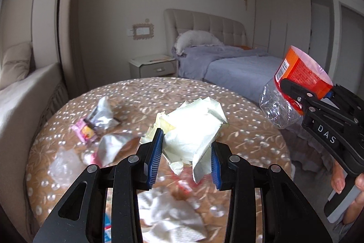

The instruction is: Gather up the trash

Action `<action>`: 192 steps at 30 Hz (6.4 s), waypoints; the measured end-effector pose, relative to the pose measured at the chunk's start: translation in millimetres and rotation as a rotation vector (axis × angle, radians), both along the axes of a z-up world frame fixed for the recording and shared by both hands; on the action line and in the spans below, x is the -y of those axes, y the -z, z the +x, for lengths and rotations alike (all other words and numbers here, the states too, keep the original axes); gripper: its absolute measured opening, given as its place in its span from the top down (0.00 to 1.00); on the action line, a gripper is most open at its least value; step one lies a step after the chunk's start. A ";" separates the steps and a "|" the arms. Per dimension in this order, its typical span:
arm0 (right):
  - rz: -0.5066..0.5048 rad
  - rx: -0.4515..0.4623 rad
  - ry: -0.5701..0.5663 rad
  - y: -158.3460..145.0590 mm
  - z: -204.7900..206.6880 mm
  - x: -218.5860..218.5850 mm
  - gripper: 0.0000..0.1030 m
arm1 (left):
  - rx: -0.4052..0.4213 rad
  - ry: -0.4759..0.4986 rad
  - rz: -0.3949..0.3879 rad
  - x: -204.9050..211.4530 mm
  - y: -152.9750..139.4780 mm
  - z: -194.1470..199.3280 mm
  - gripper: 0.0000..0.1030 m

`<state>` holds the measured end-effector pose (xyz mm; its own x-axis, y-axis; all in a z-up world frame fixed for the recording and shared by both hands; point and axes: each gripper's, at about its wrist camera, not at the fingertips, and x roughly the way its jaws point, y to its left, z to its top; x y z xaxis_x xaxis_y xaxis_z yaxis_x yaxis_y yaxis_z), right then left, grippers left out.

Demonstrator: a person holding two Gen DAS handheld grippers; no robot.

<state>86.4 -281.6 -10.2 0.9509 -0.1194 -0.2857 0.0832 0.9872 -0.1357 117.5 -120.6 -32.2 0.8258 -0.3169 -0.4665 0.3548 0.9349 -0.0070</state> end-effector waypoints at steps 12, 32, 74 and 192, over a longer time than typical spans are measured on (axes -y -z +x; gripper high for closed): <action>0.015 -0.026 0.294 31.9 -42.7 119.6 0.58 | -0.040 0.338 0.028 174.0 21.1 -12.8 0.64; 0.065 -0.163 0.480 120.5 -19.3 252.2 0.58 | -0.250 0.440 0.151 352.1 141.4 20.5 0.64; 0.325 -0.426 0.299 277.1 64.2 328.6 0.57 | -0.243 0.295 0.388 369.6 222.1 45.2 0.05; 0.067 -0.193 -0.338 85.4 30.1 -20.8 0.83 | 0.001 -0.390 0.050 -45.9 45.1 -21.8 0.12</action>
<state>116.5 -260.8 -95.6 0.8613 0.2167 -0.4596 -0.2692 0.9617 -0.0511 95.7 -74.7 -77.3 0.8801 0.0436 -0.4728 -0.0271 0.9988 0.0417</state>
